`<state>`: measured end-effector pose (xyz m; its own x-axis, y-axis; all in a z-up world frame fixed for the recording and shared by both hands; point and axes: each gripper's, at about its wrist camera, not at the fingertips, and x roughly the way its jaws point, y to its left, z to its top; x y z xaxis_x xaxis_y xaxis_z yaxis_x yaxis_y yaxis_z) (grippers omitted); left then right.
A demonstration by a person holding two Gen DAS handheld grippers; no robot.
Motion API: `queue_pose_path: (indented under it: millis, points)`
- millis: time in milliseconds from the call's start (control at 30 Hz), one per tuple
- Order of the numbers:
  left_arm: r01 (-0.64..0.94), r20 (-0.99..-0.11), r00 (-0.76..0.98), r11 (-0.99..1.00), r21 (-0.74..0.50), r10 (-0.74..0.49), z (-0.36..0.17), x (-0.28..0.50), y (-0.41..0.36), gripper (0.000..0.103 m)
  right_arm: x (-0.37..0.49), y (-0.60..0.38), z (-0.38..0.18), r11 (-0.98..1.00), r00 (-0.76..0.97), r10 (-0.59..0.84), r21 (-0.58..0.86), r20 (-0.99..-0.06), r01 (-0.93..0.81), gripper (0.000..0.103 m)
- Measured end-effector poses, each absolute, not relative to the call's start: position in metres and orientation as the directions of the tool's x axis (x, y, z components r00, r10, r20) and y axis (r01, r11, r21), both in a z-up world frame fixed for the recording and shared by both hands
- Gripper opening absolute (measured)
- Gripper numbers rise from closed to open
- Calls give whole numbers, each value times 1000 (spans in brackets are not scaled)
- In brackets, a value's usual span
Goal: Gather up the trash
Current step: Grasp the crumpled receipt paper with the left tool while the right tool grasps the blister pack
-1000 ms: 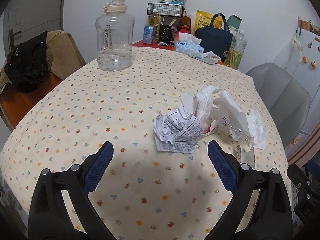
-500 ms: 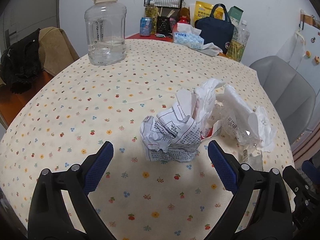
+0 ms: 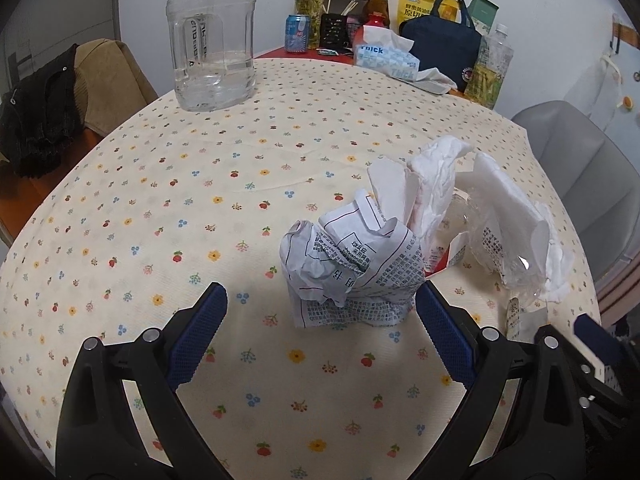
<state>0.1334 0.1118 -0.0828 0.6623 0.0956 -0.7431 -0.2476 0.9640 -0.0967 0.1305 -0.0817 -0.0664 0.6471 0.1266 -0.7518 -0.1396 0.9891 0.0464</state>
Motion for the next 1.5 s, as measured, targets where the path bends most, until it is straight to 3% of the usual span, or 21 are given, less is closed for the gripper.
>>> queue_pose_path:
  millis: [67,133,200,400,567,767,833,1033,1500]
  points:
    - [-248,-747,658,964,-97,94,-84,135,112,94,133,-79,-70,988,634,135,51,-761,-149,40]
    - [-247,-750,654,964,-95,94,-84,138,112,94,135,-75,-74,985,618,148,58,-772,-163,20]
    - [-246,-754,650,965,-89,96,-85,140,112,94,135,-73,-77,984,611,149,57,-778,-167,13]
    - [-242,-776,623,968,-69,100,-89,148,107,94,129,-75,-73,985,626,145,51,-767,-166,12]
    - [-237,-788,609,969,-68,94,-92,152,105,84,124,-82,-66,987,634,134,48,-762,-152,12]
    - [-234,-778,620,970,-64,98,-90,148,103,59,116,-90,-58,990,650,124,45,-749,-136,12]
    - [-226,-776,626,970,-91,73,-88,144,104,41,114,-92,-55,990,656,123,45,-745,-135,12]
    - [-230,-766,640,966,-115,61,-80,130,106,35,106,-93,-46,990,673,122,45,-729,-131,12]
    - [-197,-662,750,959,-206,12,-33,90,117,34,78,-100,-13,994,738,97,34,-668,-100,12]
